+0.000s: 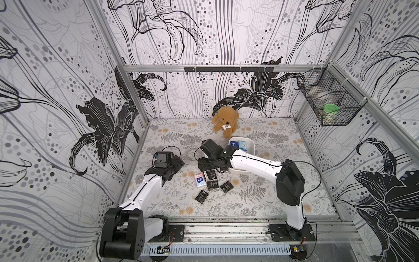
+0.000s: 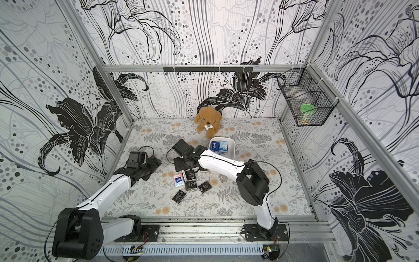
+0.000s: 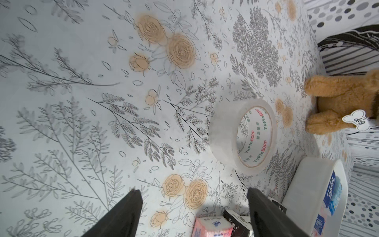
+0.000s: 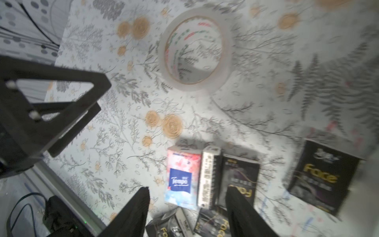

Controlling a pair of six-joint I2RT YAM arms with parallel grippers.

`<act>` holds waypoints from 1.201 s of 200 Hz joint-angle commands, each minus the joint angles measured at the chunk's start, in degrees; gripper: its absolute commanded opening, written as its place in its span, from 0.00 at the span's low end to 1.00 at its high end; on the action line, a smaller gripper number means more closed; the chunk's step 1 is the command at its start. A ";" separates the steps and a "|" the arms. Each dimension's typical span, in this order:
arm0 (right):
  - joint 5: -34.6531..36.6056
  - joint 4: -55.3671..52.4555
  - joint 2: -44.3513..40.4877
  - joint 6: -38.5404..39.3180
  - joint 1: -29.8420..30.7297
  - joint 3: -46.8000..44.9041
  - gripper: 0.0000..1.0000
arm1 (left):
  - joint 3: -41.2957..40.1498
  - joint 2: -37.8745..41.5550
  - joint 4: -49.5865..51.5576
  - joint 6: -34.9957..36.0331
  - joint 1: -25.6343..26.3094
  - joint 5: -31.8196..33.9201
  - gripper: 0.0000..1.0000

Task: Put the pocket tissues into the storage box
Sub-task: Pick up the pocket tissues from the center of the board.

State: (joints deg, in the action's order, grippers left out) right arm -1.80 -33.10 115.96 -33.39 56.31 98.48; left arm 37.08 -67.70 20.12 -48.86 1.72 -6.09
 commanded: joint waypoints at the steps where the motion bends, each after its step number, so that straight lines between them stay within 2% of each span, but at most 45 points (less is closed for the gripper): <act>1: -2.39 -4.45 3.13 -0.10 2.10 3.18 0.65 | -0.01 1.81 -1.42 2.53 -2.67 -1.83 0.86; 43: -3.58 -7.22 7.89 -0.42 3.49 5.90 0.67 | 1.14 2.82 -0.63 3.25 -4.58 -2.87 0.87; 117: 0.79 -16.16 16.09 0.08 3.97 15.19 0.70 | 1.38 3.49 -0.47 2.82 -4.62 -4.18 0.87; 189: 4.49 -20.38 20.08 0.08 5.56 18.33 0.74 | 1.42 4.07 -0.17 2.67 -4.61 -4.29 0.87; 212: 4.65 -20.03 20.74 -0.01 5.56 18.83 0.69 | 1.58 4.43 0.20 2.76 -4.62 -4.25 0.87; 240: 4.71 -18.96 20.52 0.18 5.56 19.32 0.42 | 1.92 4.90 0.75 3.03 -4.62 -4.28 0.87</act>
State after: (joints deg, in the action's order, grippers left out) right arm 1.54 -51.24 136.03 -33.74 61.84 115.83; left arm 37.19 -63.92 20.64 -46.85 -2.68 -10.11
